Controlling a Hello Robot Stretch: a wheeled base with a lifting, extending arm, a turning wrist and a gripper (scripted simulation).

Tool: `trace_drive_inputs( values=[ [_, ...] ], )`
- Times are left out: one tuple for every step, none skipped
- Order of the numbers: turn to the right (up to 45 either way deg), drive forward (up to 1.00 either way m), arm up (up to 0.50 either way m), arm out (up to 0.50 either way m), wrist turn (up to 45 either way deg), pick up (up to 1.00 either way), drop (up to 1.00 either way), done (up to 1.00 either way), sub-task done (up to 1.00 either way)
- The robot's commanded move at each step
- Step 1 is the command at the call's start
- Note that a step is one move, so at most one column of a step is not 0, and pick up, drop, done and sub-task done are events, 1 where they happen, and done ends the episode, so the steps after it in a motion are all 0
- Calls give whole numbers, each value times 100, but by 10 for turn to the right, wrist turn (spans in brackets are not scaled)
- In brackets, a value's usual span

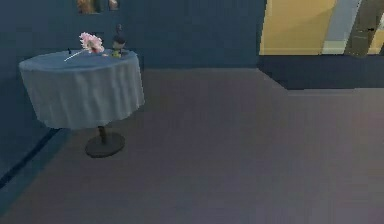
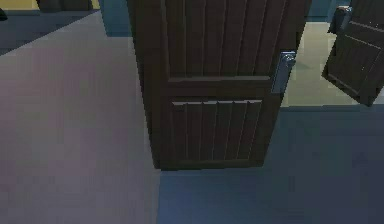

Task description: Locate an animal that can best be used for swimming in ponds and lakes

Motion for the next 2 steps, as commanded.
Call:
trace_drive_inputs(
  values=[
    [-90,0,0,0,0,0,0,0,0],
    [0,35,0,0,0,0,0,0,0]
  ],
)
